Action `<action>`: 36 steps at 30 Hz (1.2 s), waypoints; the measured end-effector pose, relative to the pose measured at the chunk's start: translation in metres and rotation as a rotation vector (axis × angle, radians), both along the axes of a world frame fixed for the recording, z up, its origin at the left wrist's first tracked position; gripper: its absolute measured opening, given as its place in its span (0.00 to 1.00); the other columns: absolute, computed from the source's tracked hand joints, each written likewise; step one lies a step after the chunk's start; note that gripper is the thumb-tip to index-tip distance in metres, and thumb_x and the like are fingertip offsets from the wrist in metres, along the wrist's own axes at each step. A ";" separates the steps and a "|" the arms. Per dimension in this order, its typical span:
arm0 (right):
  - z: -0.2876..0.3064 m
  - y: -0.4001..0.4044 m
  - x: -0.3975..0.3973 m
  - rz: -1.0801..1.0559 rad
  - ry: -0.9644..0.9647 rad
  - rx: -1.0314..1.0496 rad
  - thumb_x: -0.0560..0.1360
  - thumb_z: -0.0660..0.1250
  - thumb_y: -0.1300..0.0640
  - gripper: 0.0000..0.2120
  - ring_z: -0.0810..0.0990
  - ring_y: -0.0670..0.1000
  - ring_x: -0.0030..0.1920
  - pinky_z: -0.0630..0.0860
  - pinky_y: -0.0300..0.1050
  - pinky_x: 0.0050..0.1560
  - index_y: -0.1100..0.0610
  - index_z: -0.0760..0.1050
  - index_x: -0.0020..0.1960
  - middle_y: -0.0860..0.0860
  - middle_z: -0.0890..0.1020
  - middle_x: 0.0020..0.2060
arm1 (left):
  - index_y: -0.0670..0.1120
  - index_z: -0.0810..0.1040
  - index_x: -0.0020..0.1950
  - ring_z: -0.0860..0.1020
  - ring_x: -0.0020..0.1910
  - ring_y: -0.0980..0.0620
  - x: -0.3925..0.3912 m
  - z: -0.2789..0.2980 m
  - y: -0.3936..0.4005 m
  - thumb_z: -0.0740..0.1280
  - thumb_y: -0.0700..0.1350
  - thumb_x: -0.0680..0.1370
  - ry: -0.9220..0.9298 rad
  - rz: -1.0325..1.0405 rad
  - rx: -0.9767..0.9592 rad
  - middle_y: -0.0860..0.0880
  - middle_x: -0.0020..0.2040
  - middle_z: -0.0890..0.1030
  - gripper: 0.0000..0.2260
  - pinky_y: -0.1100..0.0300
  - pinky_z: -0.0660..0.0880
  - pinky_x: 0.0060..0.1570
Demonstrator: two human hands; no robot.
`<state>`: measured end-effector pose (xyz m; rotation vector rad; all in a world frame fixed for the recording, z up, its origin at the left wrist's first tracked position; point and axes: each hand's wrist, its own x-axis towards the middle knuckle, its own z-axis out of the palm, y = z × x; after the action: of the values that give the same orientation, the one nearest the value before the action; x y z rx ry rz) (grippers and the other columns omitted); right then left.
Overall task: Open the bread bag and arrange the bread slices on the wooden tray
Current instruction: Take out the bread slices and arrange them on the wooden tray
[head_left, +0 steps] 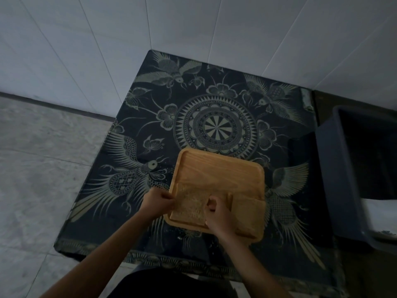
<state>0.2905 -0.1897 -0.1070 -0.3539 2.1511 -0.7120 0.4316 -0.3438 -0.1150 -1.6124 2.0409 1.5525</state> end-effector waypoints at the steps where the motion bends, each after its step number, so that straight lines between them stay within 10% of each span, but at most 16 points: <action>1: 0.000 0.001 0.000 0.000 0.000 -0.002 0.84 0.63 0.52 0.19 0.84 0.53 0.53 0.84 0.52 0.53 0.52 0.68 0.74 0.51 0.80 0.62 | 0.44 0.88 0.36 0.87 0.37 0.47 0.000 -0.001 0.000 0.72 0.38 0.72 0.007 0.008 0.005 0.47 0.34 0.87 0.07 0.49 0.86 0.43; 12: 0.012 0.009 -0.004 0.071 0.010 -0.066 0.83 0.63 0.50 0.23 0.78 0.42 0.52 0.78 0.40 0.49 0.50 0.66 0.77 0.50 0.77 0.66 | 0.45 0.87 0.42 0.87 0.39 0.47 -0.001 0.004 -0.001 0.71 0.41 0.76 0.044 -0.071 -0.032 0.46 0.37 0.87 0.05 0.45 0.85 0.46; 19: 0.041 0.043 -0.053 0.011 0.126 -0.211 0.81 0.66 0.47 0.16 0.77 0.36 0.50 0.73 0.34 0.44 0.46 0.74 0.68 0.36 0.78 0.51 | 0.48 0.82 0.54 0.86 0.38 0.56 -0.037 0.030 0.013 0.71 0.47 0.78 0.110 -0.129 -0.121 0.50 0.42 0.87 0.06 0.59 0.84 0.38; 32: 0.028 0.124 -0.121 -0.358 0.023 -0.077 0.79 0.68 0.48 0.23 0.79 0.50 0.56 0.77 0.49 0.57 0.53 0.70 0.72 0.50 0.80 0.61 | 0.48 0.80 0.51 0.80 0.45 0.53 -0.119 0.012 0.105 0.72 0.46 0.75 0.123 -0.243 0.004 0.50 0.46 0.82 0.06 0.58 0.76 0.43; 36: 0.021 0.131 -0.115 -0.351 -0.187 -0.107 0.76 0.72 0.44 0.20 0.85 0.52 0.51 0.81 0.61 0.61 0.56 0.79 0.61 0.47 0.85 0.48 | 0.52 0.78 0.48 0.80 0.47 0.54 -0.121 -0.001 0.124 0.74 0.46 0.73 0.096 -0.198 -0.018 0.55 0.45 0.81 0.07 0.55 0.78 0.49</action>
<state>0.1751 -0.0585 -0.0863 0.0386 2.0207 -1.0180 0.3109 -0.2199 -0.1161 -1.3177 2.1928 1.5721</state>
